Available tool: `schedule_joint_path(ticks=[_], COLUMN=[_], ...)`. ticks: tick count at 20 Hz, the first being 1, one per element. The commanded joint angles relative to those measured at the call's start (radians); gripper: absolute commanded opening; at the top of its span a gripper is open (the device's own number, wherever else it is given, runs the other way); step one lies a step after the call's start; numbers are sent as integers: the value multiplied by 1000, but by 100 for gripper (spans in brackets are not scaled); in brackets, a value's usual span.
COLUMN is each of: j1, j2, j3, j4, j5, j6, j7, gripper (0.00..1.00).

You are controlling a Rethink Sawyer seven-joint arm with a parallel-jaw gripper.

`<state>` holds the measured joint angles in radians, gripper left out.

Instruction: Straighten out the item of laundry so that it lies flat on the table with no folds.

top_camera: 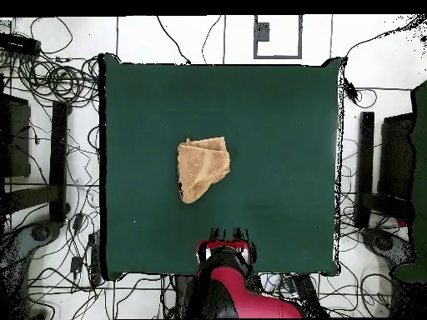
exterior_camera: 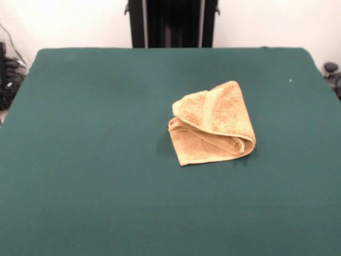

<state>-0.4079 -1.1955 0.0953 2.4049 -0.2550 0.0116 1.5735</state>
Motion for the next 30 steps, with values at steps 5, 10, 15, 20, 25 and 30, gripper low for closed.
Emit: schedule_joint_path(ticks=[5,10,15,20,25,30], j1=[59,37,40,53,69,69], j2=[192,206,270,364,376,397], j3=[50,79,49,27,32,58], j4=[-106,-168,-216,-275,-316,-365], j5=[-57,-76,-93,-112,-150,-213], j6=[-59,-17,-83,-169,-182,-128], j7=[117,89,106,111,91,47], gripper=[100,100,100,100,100,100])
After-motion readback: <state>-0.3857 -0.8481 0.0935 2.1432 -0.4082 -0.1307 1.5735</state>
